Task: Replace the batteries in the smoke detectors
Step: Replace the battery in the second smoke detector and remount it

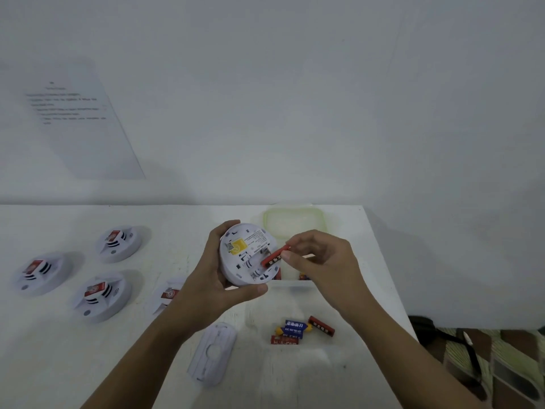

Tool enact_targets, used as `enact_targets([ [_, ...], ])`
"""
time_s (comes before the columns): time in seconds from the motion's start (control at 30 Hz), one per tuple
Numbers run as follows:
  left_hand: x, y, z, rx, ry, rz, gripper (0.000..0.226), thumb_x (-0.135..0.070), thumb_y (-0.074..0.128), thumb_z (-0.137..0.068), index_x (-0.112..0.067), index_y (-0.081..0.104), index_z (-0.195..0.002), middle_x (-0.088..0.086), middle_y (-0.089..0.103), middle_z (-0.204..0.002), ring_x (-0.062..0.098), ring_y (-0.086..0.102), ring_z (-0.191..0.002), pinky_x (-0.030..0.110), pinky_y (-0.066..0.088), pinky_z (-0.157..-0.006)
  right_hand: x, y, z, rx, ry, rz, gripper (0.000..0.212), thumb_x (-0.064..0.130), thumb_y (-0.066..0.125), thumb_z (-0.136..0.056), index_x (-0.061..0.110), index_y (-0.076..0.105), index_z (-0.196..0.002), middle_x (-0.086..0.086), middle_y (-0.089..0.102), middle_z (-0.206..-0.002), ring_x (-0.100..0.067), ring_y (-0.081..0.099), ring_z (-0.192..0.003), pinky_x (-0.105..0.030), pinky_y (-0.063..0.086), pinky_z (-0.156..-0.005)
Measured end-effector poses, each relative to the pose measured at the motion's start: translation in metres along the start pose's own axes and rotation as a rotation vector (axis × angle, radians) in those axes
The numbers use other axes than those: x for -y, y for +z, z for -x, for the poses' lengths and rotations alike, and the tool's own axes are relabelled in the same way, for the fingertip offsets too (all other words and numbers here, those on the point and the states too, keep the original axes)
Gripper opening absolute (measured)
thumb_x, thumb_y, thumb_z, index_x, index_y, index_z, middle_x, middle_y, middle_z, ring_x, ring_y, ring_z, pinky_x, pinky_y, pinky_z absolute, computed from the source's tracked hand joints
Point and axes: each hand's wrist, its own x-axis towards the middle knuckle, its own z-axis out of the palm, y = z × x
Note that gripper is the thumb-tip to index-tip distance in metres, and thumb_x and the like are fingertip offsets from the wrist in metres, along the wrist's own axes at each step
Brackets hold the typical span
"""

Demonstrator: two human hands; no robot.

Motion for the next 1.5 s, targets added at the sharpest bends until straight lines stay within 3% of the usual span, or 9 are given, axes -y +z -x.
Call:
enact_targets([
  [0.07,-0.001,0.002,0.002,0.001,0.008,-0.006,0.097,-0.007,0.085,-0.067,-0.034,0.031,-0.143,-0.027,0.052,-0.128,0.005,0.057,-0.124,0.024,0.058,-0.088,-0.005,0.003,0.001,-0.017,-0.029,0.053,0.010,0.014,0.082,-0.083,0.023,0.078,-0.087,0.009,0.076,-0.086,-0.015,0.067,-0.081,-0.047,0.056,-0.069],
  [0.2,-0.002,0.004,0.004,0.011,0.015,-0.026,0.097,-0.001,0.085,-0.070,-0.035,0.029,-0.142,-0.033,0.051,-0.125,-0.002,0.056,-0.122,0.019,0.057,-0.086,-0.012,0.008,0.003,-0.005,-0.120,0.174,0.014,0.022,0.082,-0.083,0.029,0.081,-0.094,0.013,0.068,-0.098,-0.011,0.061,-0.089,-0.023,0.049,-0.069],
  [0.3,-0.001,0.004,0.003,0.027,0.011,-0.038,0.097,-0.002,0.084,-0.071,-0.035,0.027,-0.141,-0.034,0.049,-0.125,-0.002,0.056,-0.122,0.017,0.056,-0.085,-0.016,0.012,0.004,-0.007,-0.158,0.205,0.015,0.021,0.083,-0.081,0.024,0.082,-0.096,0.012,0.069,-0.098,-0.011,0.064,-0.090,-0.017,0.049,-0.068],
  [0.53,0.002,0.003,0.002,0.032,0.014,-0.046,0.095,0.003,0.083,-0.072,-0.033,0.027,-0.141,-0.033,0.048,-0.127,-0.008,0.054,-0.120,0.014,0.055,-0.083,-0.022,0.012,0.000,0.008,-0.114,0.118,0.013,0.019,0.085,-0.078,0.015,0.083,-0.089,0.009,0.071,-0.091,-0.011,0.067,-0.081,-0.021,0.052,-0.065],
  [0.77,0.003,0.000,-0.002,0.041,0.035,-0.018,0.095,0.007,0.080,-0.074,-0.028,0.026,-0.144,-0.031,0.051,-0.126,0.001,0.055,-0.125,0.021,0.057,-0.088,-0.017,0.016,-0.003,0.044,-0.072,-0.001,0.013,0.012,0.082,-0.080,0.011,0.082,-0.093,0.003,0.070,-0.094,-0.019,0.072,-0.093,-0.040,0.064,-0.072],
  [0.97,0.002,-0.004,-0.008,0.037,0.034,-0.041,0.097,-0.002,0.083,-0.073,-0.030,0.025,-0.145,-0.025,0.047,-0.133,0.005,0.052,-0.129,0.026,0.057,-0.092,-0.015,0.018,-0.006,0.039,-0.042,-0.083,0.010,0.004,0.082,-0.079,0.005,0.082,-0.089,0.000,0.070,-0.091,-0.013,0.071,-0.089,-0.034,0.063,-0.073],
  [1.13,0.002,-0.004,-0.012,0.057,0.040,-0.035,0.096,0.005,0.081,-0.075,-0.026,0.025,-0.145,-0.030,0.050,-0.128,0.001,0.055,-0.125,0.020,0.056,-0.089,-0.020,0.026,-0.005,0.034,-0.140,0.074,0.008,0.015,0.077,-0.087,0.010,0.083,-0.090,0.002,0.064,-0.100,-0.013,0.068,-0.099,-0.033,0.062,-0.077],
  [1.33,0.005,-0.005,-0.015,0.074,0.011,-0.046,0.097,0.004,0.082,-0.074,-0.027,0.025,-0.146,-0.016,0.045,-0.138,-0.003,0.055,-0.123,0.018,0.056,-0.086,-0.021,0.025,-0.003,0.077,-0.195,0.186,0.035,0.021,0.063,-0.099,0.008,0.077,-0.069,0.004,0.062,-0.105,-0.009,0.065,-0.103,-0.019,0.055,-0.078],
  [1.5,0.009,-0.008,-0.015,0.092,-0.023,-0.053,0.099,0.001,0.083,-0.073,-0.029,0.023,-0.146,-0.011,0.043,-0.139,0.001,0.055,-0.124,0.020,0.057,-0.086,-0.018,0.016,-0.011,0.191,0.003,0.064,0.028,0.023,0.060,-0.100,0.000,0.075,-0.093,0.011,0.068,-0.096,-0.005,0.070,-0.092,-0.024,0.057,-0.080],
])
